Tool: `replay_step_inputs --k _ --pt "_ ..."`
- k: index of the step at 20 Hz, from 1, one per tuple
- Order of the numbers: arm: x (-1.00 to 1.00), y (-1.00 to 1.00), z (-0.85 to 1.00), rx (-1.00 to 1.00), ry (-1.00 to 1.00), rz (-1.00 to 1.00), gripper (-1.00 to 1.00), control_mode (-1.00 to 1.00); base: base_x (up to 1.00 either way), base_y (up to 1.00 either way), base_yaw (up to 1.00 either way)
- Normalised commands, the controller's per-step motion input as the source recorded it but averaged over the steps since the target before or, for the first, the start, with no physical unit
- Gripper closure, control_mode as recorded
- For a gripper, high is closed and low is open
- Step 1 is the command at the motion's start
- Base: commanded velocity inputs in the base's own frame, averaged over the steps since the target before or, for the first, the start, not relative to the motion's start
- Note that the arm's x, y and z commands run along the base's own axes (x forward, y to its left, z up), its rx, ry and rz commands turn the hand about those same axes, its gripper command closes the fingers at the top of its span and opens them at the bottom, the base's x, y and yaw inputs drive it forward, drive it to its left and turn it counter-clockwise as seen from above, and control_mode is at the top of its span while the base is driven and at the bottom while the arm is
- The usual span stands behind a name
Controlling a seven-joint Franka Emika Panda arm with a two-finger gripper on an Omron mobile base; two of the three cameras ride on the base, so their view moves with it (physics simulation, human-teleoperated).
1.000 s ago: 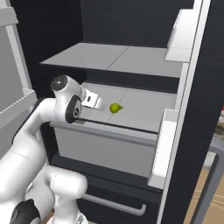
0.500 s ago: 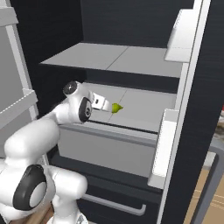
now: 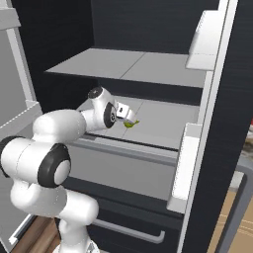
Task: Open the fridge, remove the pear, garlic, and fish, and place them on any counter.
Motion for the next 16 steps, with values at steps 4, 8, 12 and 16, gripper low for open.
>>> replay_step_inputs --k 4,8,12,16 --pt "0.55 -0.1 -0.34 0.0 0.12 -0.04 -1.0 -1.0 0.0 0.0 0.0" --pt "0.48 0.0 -0.54 0.0 0.01 -0.01 -1.0 -1.0 0.0 0.0 0.0" --pt "0.6 -0.01 -0.47 0.0 0.0 -0.01 -1.0 -1.0 0.0 0.0 0.0" --pt "0.24 -0.21 -0.34 0.0 0.01 -0.04 -1.0 -1.0 0.0 0.0 0.0"
